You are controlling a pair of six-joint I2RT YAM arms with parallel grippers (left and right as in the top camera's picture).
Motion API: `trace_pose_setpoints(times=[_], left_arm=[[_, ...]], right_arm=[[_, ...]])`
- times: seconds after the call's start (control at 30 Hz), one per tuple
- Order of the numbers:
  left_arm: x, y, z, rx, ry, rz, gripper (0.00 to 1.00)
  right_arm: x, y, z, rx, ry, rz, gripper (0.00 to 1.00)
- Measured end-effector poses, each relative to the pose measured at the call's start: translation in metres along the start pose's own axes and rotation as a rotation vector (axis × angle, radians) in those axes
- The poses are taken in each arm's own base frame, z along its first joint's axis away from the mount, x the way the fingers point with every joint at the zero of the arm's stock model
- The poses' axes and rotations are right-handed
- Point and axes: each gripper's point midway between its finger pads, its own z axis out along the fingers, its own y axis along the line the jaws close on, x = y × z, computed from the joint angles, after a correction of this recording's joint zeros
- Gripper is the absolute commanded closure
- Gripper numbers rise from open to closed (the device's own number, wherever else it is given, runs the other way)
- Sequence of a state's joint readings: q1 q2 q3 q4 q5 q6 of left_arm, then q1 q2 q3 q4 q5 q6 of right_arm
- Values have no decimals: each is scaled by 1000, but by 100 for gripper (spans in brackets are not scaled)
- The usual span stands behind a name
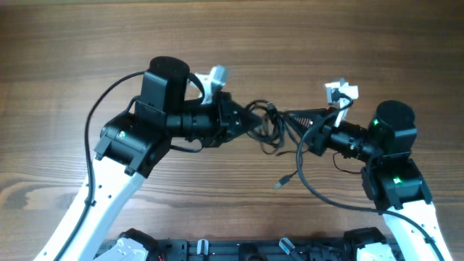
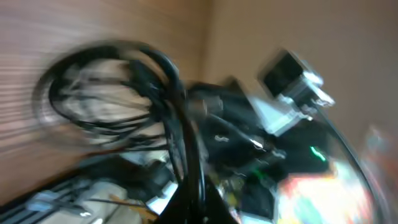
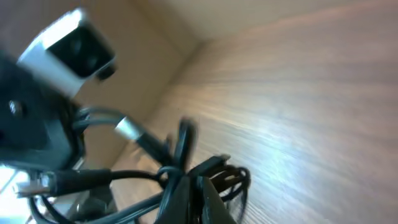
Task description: Untangle cables
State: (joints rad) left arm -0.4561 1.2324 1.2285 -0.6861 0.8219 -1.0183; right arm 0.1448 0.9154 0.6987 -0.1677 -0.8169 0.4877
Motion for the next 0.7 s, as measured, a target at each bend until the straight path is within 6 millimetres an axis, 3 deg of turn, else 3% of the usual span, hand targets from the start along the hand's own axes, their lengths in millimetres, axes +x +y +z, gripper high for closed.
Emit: trace_pose_setpoints(times=[0.17, 0.27, 0.37, 0.47, 0.6, 0.7], left_arm=[[-28, 52, -14, -218, -180, -105, 96], [-41, 70, -23, -310, -276, -121, 96], [-49, 76, -28, -346, -328, -116, 96], [-55, 75, -29, -345, -358, -102, 96], [-61, 63, -27, -300, -372, -72, 96], [-61, 60, -26, -277, -376, -120, 96]], right_arm=[[9, -40, -4, 208, -11, 153, 96], [11, -52, -7, 277, -24, 203, 96], [11, -54, -8, 291, -32, 231, 96], [11, -47, -6, 251, -21, 231, 82], [18, -30, -2, 150, 34, 218, 42], [27, -15, 1, 55, 95, 215, 26]])
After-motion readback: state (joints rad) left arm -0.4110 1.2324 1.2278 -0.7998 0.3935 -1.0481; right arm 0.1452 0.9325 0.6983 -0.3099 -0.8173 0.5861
